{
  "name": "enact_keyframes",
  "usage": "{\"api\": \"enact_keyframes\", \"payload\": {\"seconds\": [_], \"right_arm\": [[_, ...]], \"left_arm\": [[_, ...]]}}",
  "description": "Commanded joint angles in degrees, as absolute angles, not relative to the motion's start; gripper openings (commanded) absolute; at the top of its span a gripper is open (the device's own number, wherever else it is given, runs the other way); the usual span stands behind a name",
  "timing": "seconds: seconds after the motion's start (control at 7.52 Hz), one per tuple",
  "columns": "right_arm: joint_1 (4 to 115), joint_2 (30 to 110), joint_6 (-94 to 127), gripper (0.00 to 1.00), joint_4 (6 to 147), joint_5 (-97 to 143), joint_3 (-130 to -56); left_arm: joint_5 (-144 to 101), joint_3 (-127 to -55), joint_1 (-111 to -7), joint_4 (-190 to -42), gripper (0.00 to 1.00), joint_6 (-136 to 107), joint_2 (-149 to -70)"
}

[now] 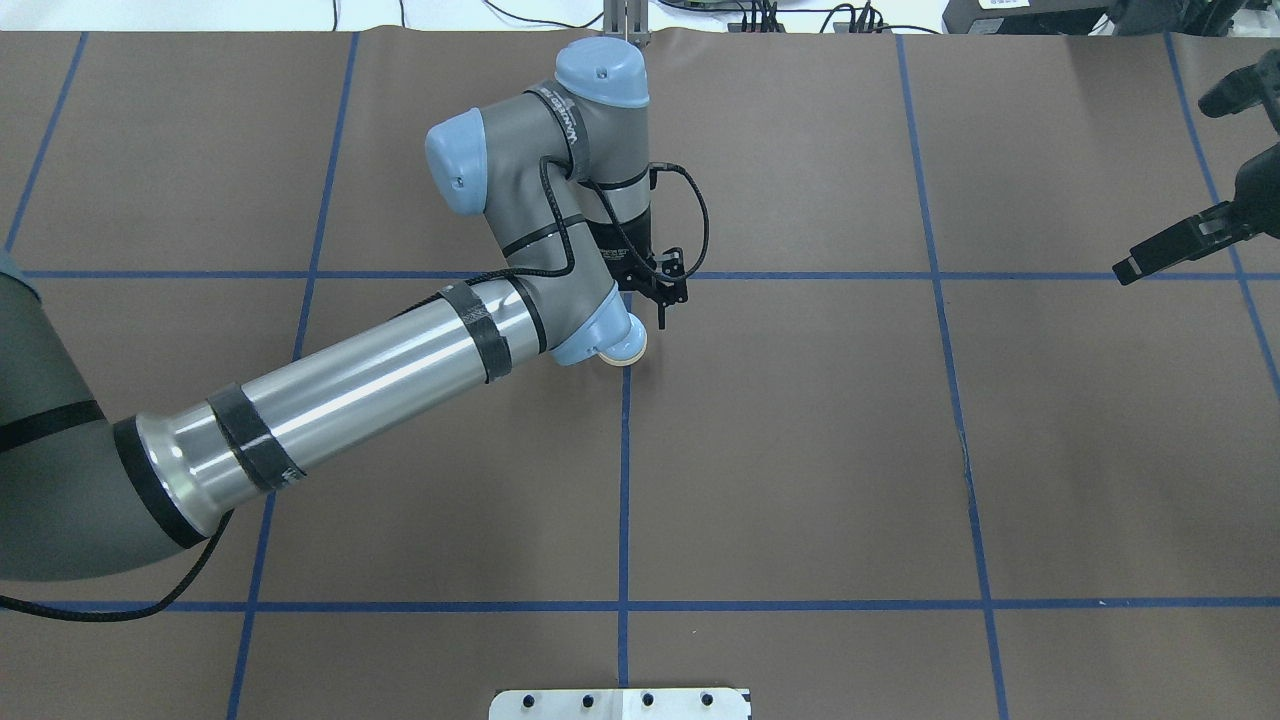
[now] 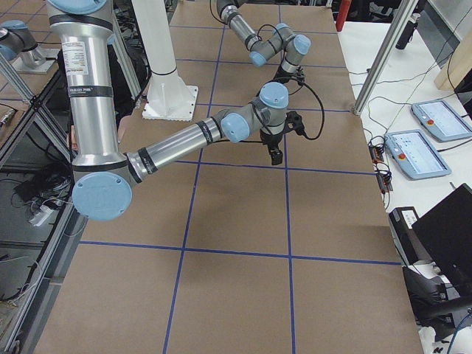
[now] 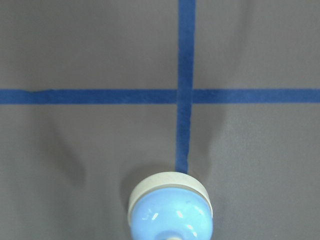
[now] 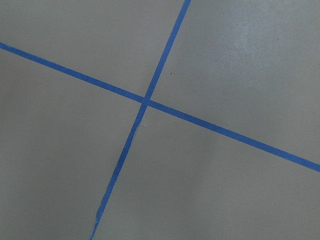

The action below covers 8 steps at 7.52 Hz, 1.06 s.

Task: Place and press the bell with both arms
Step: 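Lower the bell onto the centre grid crossing and open the left gripper, then withdraw the left arm while the right arm reaches over the bell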

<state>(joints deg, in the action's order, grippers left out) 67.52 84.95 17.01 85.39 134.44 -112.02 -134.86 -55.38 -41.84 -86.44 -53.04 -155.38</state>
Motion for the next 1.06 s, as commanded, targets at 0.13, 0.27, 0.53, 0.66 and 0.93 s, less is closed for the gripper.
{"api": "enact_keyframes", "payload": {"seconds": [0.13, 0.27, 0.53, 0.66, 0.93], "right_arm": [[63.91, 78.51, 27.99, 1.00, 85.52, 134.30, -112.06], [61.72, 75.53, 32.74, 1.00, 85.60, 133.43, -112.06], [55.32, 70.43, 40.57, 1.00, 85.69, 128.44, -111.97], [52.15, 67.79, 43.91, 0.99, 85.95, 126.15, -111.62], [46.70, 61.38, 51.91, 0.99, 86.13, 121.49, -109.17]], "left_arm": [[-133.17, -73.77, -51.91, -77.96, 1.00, -45.18, -145.78], [-129.59, -82.18, -53.94, -77.96, 1.00, -42.74, -138.24], [-128.15, -95.83, -59.99, -77.52, 1.00, -27.85, -122.33], [-128.06, -98.76, -63.77, -77.17, 1.00, -20.55, -117.21], [-128.06, -102.90, -71.68, -77.43, 1.00, -1.93, -106.23]]}}
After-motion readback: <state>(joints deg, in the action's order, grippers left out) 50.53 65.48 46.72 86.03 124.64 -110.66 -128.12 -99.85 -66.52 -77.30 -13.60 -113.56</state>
